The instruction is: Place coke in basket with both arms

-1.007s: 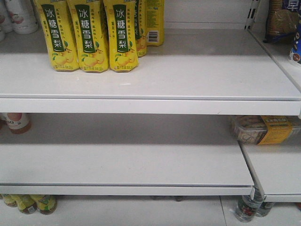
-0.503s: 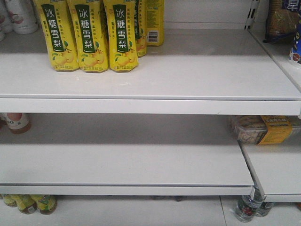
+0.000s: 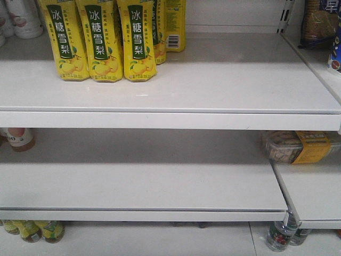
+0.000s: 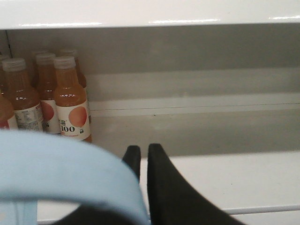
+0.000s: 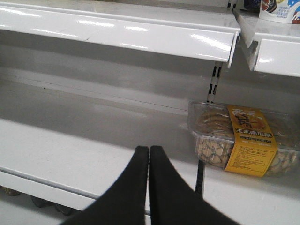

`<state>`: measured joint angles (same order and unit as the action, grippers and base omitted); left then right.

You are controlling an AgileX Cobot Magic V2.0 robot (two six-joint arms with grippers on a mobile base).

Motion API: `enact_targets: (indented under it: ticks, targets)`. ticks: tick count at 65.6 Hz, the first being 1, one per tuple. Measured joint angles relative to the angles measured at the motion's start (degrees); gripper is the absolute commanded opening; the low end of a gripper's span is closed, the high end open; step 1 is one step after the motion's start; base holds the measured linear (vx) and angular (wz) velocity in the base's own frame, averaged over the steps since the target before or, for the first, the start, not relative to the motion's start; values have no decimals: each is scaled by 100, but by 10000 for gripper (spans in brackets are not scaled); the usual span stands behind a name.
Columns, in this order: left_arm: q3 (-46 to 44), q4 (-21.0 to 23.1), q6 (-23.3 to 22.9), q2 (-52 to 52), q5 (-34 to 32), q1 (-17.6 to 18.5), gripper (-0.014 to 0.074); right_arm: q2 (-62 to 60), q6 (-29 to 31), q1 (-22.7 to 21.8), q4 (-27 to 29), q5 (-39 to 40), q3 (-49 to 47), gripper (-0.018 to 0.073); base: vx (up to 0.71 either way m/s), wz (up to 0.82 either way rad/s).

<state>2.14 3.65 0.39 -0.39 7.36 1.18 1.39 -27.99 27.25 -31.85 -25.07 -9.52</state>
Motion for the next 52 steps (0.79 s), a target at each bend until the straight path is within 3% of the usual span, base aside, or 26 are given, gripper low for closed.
enact_targets:
  ticks: [30,35,43,52]
  targets:
    - [0,0,0,0,0,0,-6,0,0,-84,-196,0,0,-9,0,0]
    - [0,0,0,0,0,0,-6,44,0,-326,-54,0,0,-9,0,0]
    - [0,0,0,0,0,0,-6,165,80,-898,641,-86,0,-9,0,0]
    - [0,0,0,0,0,0,-6,185,560,-1593,1196,-176,0,-9,0,0]
